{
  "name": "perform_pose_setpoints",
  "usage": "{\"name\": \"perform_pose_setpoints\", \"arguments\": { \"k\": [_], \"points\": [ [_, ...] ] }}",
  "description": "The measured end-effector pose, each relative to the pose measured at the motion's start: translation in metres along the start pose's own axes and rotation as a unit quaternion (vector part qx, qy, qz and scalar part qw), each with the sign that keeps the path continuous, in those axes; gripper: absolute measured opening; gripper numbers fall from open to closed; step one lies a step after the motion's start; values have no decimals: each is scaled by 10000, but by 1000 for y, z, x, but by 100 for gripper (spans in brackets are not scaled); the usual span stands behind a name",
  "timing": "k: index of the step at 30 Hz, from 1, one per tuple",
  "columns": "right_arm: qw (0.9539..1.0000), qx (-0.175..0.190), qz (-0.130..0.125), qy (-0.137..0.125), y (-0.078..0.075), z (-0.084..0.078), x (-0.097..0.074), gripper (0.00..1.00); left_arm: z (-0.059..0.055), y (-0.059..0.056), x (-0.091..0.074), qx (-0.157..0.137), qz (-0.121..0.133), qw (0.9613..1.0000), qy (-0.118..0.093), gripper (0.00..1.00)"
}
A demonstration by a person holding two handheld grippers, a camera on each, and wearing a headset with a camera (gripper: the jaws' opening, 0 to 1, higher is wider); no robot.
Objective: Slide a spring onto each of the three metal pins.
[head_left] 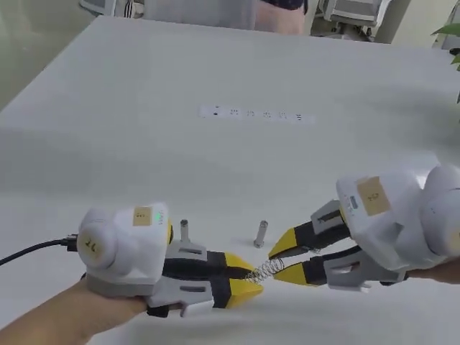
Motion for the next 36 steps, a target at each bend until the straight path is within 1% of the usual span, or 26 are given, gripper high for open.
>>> {"name": "perform_pose_setpoints", "arguments": {
  "k": [6, 8, 11, 13, 17, 20, 22, 25, 30, 36],
  "points": [
    [9999, -125, 68, 51, 2, 5, 2, 7, -1, -1, 3, 16, -22, 10000, 55, 1],
    [9997, -184, 92, 96, 2, 6, 3, 8, -2, -1, 5, 62, -29, 9999, 98, 1],
    [9997, -183, 137, 67, 3, 10, 3, 8, -1, -2, 7, 85, -52, 9999, 104, 1],
    [9994, -245, 159, 173, 4, 9, 4, 8, -2, -2, 8, 106, -52, 9998, 134, 1],
    [9992, -277, 186, 237, 4, 9, 5, 7, -1, -2, 10, 105, -53, 9998, 136, 1],
    [9991, -211, 252, 262, 5, 11, 6, 7, -1, -4, 12, 156, -82, 9997, 173, 1],
    [9989, -188, 271, 332, 6, 9, 6, 7, -1, -4, 12, 192, -70, 9996, 190, 1],
    [9983, -221, 304, 442, 7, 7, 7, 7, -4, -4, 13, 158, -76, 9997, 184, 1],
    [9977, -83, 420, 527, 8, 4, 9, 7, -7, -6, 14, 171, -106, 9995, 254, 1],
    [9973, 9, 477, 563, 8, 4, 8, 7, -7, -6, 13, 157, -119, 9995, 259, 1]
  ]
}}
Point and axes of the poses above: the centre of the closed fingertips' face, and the gripper's own axes: x roughly forward along the fingers, y roughly to its left, z roughly out of its top, the point moved 3 cm from there along -x, roughly backward along the fingers, and after that the axes turned 9 degrees about y, right-handed, at the moved point
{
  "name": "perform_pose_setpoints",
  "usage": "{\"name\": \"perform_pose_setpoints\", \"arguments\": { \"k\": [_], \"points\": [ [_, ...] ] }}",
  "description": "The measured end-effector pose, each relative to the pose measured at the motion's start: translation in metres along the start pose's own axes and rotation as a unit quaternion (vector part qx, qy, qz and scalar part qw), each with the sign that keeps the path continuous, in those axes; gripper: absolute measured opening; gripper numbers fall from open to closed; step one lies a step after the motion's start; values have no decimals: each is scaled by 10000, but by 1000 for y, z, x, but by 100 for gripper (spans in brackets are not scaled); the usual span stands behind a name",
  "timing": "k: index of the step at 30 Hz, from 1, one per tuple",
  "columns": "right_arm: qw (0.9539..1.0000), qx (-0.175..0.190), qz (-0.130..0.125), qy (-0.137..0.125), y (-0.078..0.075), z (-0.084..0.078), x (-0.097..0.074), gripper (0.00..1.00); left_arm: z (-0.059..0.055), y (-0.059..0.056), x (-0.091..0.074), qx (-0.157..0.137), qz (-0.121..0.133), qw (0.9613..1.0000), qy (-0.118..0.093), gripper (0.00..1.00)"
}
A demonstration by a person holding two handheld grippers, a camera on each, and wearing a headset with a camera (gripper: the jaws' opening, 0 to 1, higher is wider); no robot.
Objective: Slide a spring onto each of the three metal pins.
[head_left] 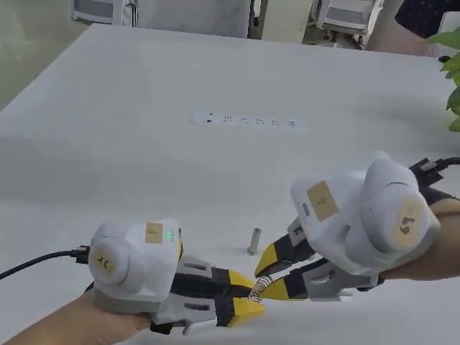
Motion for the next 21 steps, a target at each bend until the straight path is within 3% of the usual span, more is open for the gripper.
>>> {"name": "perform_pose_setpoints", "arguments": {
  "k": [21],
  "points": [
    [9997, 50, 146, 169, -2, 0, -4, 7, 3, -1, -2, 44, -8, 10000, 46, 1]
  ]
}}
Point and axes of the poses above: the centre of the closed fingertips' face, and the gripper's own axes: x roughly forward along the fingers, y roughly to its left, z roughly out of its top, the point moved 3 cm from there along -x, roughly backward along the fingers, and after that the axes turned 9 degrees about y, right-handed, at the moved point
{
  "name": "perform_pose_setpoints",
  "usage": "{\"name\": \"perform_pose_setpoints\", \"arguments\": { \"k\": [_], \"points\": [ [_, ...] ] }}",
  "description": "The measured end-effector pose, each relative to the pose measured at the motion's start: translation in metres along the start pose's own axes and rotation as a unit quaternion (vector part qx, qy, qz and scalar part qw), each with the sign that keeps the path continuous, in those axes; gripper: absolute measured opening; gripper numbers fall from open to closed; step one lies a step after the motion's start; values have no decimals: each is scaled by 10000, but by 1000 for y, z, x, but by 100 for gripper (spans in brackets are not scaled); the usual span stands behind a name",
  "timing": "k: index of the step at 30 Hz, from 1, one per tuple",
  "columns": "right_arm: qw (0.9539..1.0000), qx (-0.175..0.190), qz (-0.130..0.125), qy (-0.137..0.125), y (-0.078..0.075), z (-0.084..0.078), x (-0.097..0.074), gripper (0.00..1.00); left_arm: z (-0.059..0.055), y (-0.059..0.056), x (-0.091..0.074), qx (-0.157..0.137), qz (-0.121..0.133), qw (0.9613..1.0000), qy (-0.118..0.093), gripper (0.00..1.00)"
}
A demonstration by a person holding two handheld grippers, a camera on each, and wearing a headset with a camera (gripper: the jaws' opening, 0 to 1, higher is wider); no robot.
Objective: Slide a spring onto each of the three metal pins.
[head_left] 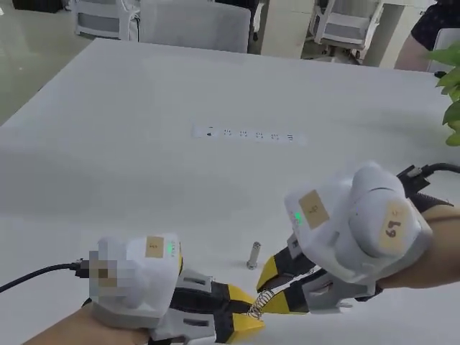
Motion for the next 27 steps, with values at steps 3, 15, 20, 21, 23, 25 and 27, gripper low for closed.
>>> {"name": "perform_pose_setpoints", "arguments": {
  "k": [3, 15, 20, 21, 23, 25, 27],
  "points": [
    [10000, 3, -12, 5, -1, 1, -1, 7, 1, 1, -1, 1, 20, 10000, -12, 1],
    [9999, -88, -22, 60, -4, 4, -4, 7, 5, 2, -3, 19, 82, 9999, -80, 1],
    [10000, -75, -37, 48, -6, 4, -4, 7, 5, 5, -5, 7, 179, 9998, -85, 1],
    [9999, -83, -39, 46, -6, 5, -4, 6, 5, 4, -5, 29, 190, 9998, -79, 1],
    [9999, -91, -32, 53, -6, 5, -3, 6, 5, 4, -4, 49, 211, 9997, -74, 1],
    [9999, -101, -19, 74, -5, 5, -3, 6, 4, 3, -4, 56, 215, 9997, -63, 1],
    [9999, -121, -30, 81, -5, 4, -3, 6, 5, 4, -3, 74, 248, 9996, -66, 1]
  ]
}}
Point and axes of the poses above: the centre of the closed fingertips' face, and the gripper's own axes: x roughly forward along the fingers, y roughly to its left, z roughly out of its top, the point moved 3 cm from there along -x, roughly backward along the fingers, and after that the axes turned 9 degrees about y, right-handed, at the moved point
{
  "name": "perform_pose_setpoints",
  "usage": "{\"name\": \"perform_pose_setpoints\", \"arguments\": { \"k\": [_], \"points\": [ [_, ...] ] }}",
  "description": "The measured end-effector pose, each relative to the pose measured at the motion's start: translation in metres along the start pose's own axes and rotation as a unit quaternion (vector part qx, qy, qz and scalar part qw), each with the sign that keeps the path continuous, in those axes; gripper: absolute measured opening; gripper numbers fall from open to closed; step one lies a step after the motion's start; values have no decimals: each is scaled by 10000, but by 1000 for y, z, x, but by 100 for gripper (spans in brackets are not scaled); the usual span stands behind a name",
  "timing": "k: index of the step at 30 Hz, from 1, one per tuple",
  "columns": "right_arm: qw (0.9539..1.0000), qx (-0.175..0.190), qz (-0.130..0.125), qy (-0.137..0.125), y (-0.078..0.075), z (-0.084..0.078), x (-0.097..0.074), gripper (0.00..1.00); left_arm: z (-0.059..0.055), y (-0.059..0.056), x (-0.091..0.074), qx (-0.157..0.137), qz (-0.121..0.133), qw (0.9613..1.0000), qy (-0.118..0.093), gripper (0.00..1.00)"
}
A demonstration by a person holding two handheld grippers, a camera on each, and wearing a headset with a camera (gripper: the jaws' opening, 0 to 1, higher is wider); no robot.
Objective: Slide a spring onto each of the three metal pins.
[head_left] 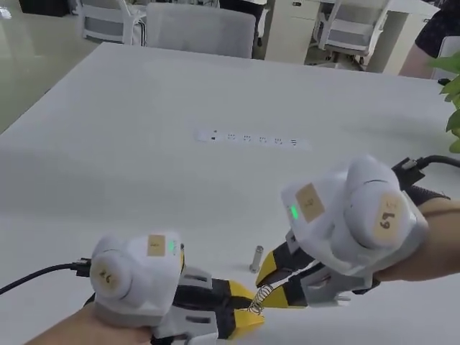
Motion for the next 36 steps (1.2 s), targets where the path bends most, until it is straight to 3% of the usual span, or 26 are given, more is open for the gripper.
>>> {"name": "perform_pose_setpoints", "arguments": {
  "k": [27, 36],
  "points": [
    [9996, -59, 159, 207, -6, -1, 2, 6, 0, 5, 3, -88, 117, 9999, -37, 2],
    [9996, -116, 109, 251, -7, 0, 3, 6, 6, 6, 6, -132, 149, 9997, -142, 10]
  ]
}}
Point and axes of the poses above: the centre of the closed fingertips' face, and the gripper's own axes: x roughly forward along the fingers, y roughly to its left, z roughly out of its top, the point moved 3 cm from there along -x, roughly backward along the fingers, and after that the axes turned 9 degrees about y, right-handed, at the moved point
